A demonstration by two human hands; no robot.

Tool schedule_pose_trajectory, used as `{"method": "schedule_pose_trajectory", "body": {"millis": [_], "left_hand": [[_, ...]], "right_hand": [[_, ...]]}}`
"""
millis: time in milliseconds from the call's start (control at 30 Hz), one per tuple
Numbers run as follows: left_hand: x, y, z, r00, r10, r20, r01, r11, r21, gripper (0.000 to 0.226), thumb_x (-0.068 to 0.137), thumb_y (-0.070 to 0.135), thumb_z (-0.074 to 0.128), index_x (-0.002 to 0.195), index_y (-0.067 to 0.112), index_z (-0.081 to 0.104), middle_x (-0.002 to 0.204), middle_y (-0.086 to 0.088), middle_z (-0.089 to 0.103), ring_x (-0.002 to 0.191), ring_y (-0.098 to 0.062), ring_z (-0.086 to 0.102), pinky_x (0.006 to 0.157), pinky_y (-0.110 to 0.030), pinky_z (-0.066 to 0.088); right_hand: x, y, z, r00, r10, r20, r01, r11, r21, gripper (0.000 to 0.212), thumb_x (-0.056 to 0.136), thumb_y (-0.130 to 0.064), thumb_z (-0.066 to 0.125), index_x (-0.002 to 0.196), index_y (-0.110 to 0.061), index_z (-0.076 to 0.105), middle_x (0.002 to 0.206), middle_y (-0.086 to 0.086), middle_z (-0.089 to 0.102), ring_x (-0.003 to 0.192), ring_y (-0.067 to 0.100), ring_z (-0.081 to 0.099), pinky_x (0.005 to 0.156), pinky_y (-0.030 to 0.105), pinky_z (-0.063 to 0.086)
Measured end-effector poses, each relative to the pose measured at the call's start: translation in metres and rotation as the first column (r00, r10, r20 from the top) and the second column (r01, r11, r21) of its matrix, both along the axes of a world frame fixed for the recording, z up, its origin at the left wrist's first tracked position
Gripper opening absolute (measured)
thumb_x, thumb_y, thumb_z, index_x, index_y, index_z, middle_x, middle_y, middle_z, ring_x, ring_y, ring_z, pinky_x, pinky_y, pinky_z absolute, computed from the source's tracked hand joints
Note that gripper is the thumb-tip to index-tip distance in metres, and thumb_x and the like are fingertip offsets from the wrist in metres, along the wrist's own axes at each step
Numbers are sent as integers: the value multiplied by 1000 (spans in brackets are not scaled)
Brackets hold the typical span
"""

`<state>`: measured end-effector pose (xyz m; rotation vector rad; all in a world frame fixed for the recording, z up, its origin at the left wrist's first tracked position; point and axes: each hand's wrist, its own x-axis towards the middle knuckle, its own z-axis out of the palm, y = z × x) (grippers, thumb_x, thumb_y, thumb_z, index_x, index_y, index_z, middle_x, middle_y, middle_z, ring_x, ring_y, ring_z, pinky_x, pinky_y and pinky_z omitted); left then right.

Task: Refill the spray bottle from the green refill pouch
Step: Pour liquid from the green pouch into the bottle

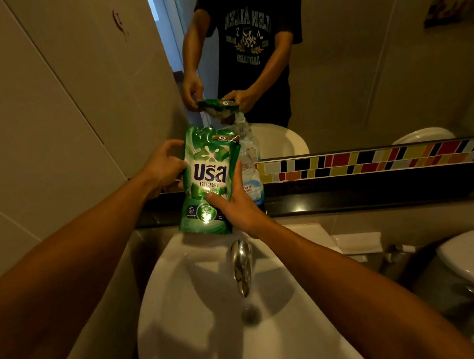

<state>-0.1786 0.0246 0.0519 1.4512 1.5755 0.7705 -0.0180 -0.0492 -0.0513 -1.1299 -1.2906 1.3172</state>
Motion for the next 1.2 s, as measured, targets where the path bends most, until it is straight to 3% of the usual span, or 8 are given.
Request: {"method": "schedule_pose_trajectory", "body": {"millis": [167, 333, 500, 633, 767, 867, 1033, 1200], "left_hand": [[1, 1, -32, 990, 37, 138, -32, 999, -37, 37, 100, 4, 48, 136, 14, 50, 104, -10, 67, 80, -15, 65, 54, -23, 57], [7, 2, -61, 918, 81, 389, -57, 996, -74, 19, 102, 10, 48, 119, 10, 56, 118, -17, 67, 104, -29, 69, 92, -48, 57], [7, 0, -73, 781, 95, 618, -61, 995, -77, 6, 102, 16, 50, 102, 18, 56, 107, -5, 68, 109, -26, 65, 89, -57, 54], [-2, -1, -79, 770, 88, 632, -81, 996, -40, 12, 102, 15, 51, 95, 21, 58, 91, 0, 67, 91, -18, 64, 85, -52, 56], [-28, 0, -82, 783, 90, 615, -101, 995, -17, 12, 101, 14, 52, 96, 21, 61, 95, -1, 67, 93, -19, 63, 84, -51, 57], [-53, -2, -82, 789, 126, 602, -153, 988, -6, 14, 102, 14, 52, 95, 21, 62, 98, 0, 67, 96, -19, 63, 87, -51, 56], [-98, -4, -81, 770, 210, 602, -262, 965, -2, 12, 100, 13, 55, 95, 21, 62, 97, -1, 68, 102, -25, 61, 94, -55, 54], [-135, 2, -88, 739, 289, 609, -362, 932, -3, 11, 100, 11, 55, 100, 19, 63, 120, -11, 68, 116, -31, 63, 99, -56, 50]], "right_hand": [[9, 2, -12, 979, -12, 205, -7, 996, 94, 113, 100, -26, 66, 155, -45, -31, 162, 1, 43, 137, 17, 51, 113, 54, 45], [20, 8, -24, 943, -72, 326, 8, 981, 194, 110, 100, -22, 65, 155, -51, -26, 166, -1, 35, 144, 19, 45, 115, 59, 42], [22, 8, -31, 952, -186, 242, 114, 952, 285, 81, 108, -39, 49, 158, -54, -12, 170, 0, 25, 143, 16, 44, 107, 43, 46], [6, 12, -32, 939, -322, 120, 291, 932, 216, 38, 111, -29, 39, 148, -36, 32, 136, 5, 61, 114, 18, 69, 86, 40, 64], [-19, 18, -24, 900, -402, 167, 373, 910, 182, 8, 110, -15, 43, 112, -12, 50, 99, 3, 67, 95, 21, 71, 73, 37, 64], [-42, 29, -16, 889, -420, 185, 394, 905, 162, 7, 108, -10, 46, 104, -12, 52, 91, -2, 64, 84, 9, 65, 68, 24, 54], [-87, 58, -12, 892, -404, 204, 397, 915, 76, 9, 103, -6, 52, 102, -11, 59, 100, 9, 70, 95, 27, 69, 84, 47, 61], [-121, 85, -2, 929, -324, 176, 326, 945, 22, 14, 103, -1, 52, 98, -13, 58, 90, 2, 66, 91, 23, 67, 84, 43, 62]]}}
